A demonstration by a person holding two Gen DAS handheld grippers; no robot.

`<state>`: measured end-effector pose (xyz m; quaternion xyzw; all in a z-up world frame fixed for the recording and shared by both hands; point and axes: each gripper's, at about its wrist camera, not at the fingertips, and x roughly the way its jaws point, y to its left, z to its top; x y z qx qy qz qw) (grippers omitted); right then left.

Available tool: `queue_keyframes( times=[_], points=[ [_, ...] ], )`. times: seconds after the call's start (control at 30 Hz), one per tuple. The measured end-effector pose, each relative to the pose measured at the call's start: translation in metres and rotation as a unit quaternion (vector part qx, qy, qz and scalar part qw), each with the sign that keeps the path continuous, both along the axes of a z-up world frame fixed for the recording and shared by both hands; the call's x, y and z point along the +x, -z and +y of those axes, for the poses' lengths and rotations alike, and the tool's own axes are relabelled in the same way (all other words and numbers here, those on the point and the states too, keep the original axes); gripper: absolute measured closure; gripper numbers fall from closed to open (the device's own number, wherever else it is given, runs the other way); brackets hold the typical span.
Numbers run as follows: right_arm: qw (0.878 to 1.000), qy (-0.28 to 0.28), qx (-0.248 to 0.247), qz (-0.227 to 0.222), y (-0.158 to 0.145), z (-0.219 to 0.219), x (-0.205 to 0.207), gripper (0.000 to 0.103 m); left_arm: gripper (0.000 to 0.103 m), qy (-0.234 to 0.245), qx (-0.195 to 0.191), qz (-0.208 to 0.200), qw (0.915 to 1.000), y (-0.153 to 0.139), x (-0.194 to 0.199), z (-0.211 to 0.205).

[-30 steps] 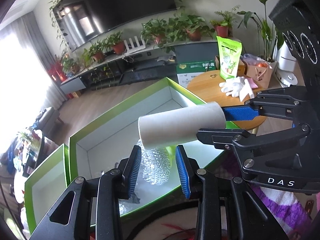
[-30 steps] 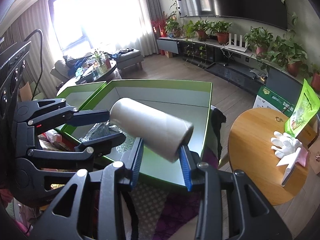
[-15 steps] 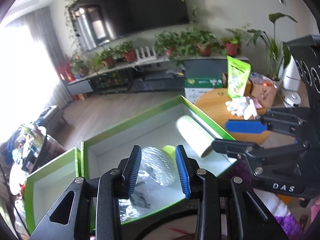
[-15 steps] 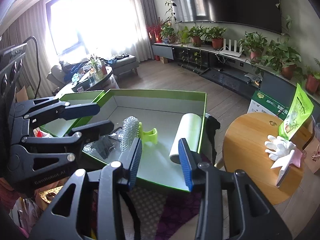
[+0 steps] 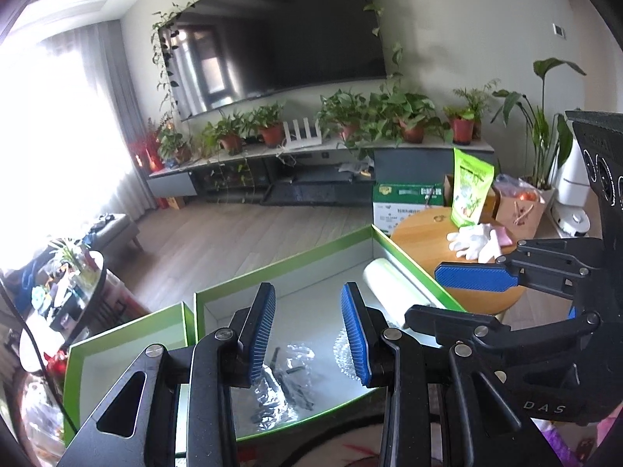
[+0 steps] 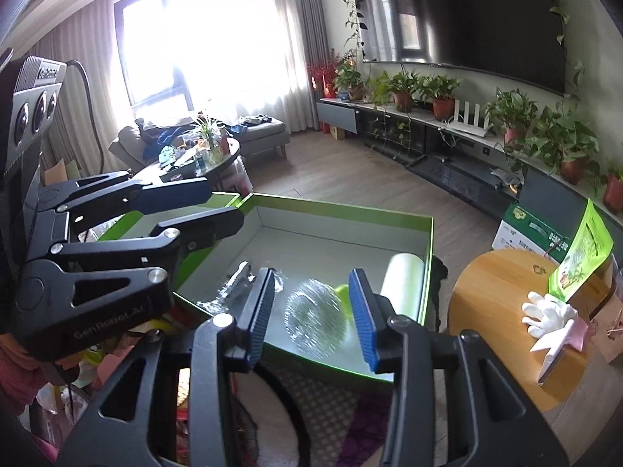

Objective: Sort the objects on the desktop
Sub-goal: 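Lower the paper roll into the box and open both grippers, then move both grippers back over the cluttered pile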

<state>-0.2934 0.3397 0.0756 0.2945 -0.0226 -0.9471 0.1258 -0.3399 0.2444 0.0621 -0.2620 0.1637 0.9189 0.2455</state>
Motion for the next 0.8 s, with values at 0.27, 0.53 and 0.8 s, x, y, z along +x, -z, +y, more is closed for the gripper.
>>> queue_keyframes(
  times=[0.27, 0.53, 0.8],
  points=[
    [1.0, -0.004, 0.013, 0.026, -0.031, -0.015, 0.024, 0.063, 0.067, 0.005, 0.02, 0.019, 0.9996, -0.028, 0.021, -0.012],
    [0.998, -0.005, 0.021, 0.052, -0.064, -0.031, 0.062, 0.063, 0.067, 0.014, 0.029, 0.044, 0.9985, -0.056, 0.052, -0.022],
    [0.997, -0.004, 0.027, 0.066, -0.083, -0.044, 0.097, 0.063, 0.067, 0.015, 0.038, 0.063, 0.9972, -0.076, 0.086, -0.037]
  ],
)
